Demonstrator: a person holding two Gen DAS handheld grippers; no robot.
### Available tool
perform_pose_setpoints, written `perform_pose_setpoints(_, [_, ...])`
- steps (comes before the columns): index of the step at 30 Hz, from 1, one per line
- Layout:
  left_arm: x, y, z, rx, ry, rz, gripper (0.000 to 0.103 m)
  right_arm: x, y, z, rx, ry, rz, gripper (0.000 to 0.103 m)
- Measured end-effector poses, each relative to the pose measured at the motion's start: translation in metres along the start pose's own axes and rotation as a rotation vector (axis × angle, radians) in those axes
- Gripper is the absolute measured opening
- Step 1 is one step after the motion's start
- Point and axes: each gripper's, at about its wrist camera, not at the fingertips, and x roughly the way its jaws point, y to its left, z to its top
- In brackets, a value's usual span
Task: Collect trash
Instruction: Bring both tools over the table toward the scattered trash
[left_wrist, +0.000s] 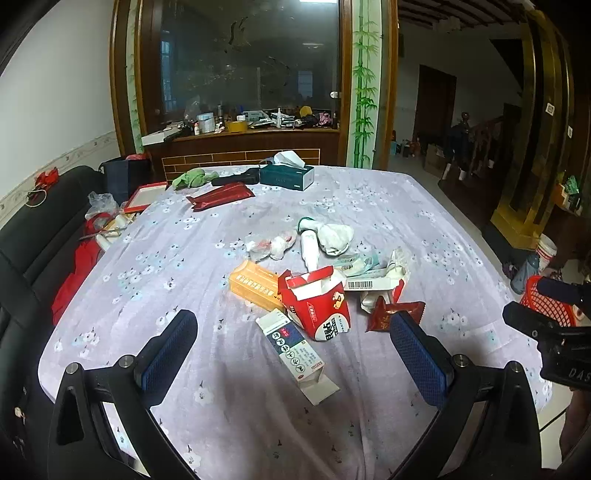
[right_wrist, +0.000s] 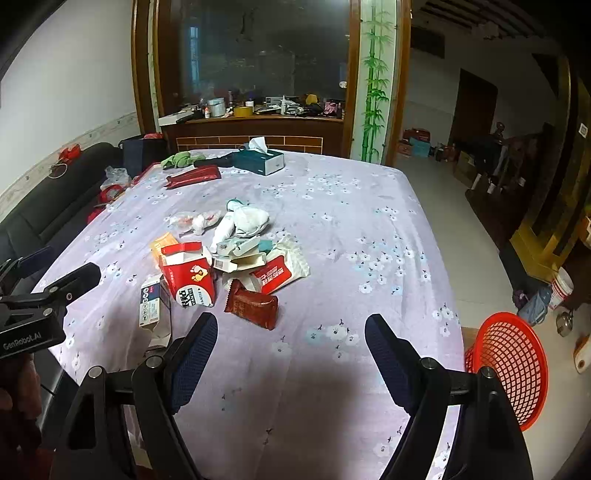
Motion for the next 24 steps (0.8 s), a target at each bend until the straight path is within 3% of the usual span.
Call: perform_pose_setpoints(24, [-0.011,-0.002,-0.004,-0.049,0.010,0.061,0.103,0.003,-0.005,0.002,-0.036,0.005,0.078,0.085])
